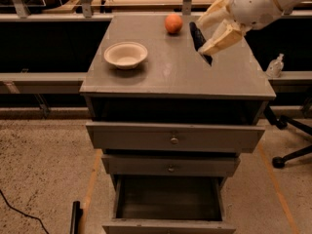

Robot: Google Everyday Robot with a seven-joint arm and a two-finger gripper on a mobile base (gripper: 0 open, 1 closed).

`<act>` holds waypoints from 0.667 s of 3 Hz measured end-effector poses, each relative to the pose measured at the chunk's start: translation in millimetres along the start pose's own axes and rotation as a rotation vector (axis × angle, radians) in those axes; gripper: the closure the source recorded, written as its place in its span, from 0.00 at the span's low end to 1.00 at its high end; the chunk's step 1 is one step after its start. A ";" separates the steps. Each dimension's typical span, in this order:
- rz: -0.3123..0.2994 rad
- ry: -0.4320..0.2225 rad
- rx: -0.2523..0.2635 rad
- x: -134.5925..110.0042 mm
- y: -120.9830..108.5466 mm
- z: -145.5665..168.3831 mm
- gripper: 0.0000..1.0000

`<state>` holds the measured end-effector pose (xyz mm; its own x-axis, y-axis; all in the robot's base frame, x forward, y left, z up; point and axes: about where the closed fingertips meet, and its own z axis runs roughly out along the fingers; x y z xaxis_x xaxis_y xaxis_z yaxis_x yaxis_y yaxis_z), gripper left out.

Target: Place rxbar blueberry into bottom drawer

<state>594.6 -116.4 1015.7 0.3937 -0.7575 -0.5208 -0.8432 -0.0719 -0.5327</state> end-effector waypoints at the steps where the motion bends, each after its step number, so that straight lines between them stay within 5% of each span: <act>1: 0.142 -0.065 0.081 -22.5 34.1 -13.5 1.00; 2: 0.300 -0.119 0.089 -9.7 99.6 9.0 1.00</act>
Offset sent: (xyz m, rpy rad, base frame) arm -0.1426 0.0151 -0.2022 0.2685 0.4313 -0.2450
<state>510.1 -110.4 961.7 0.1770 -0.6547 -0.7349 -0.8948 0.2039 -0.3971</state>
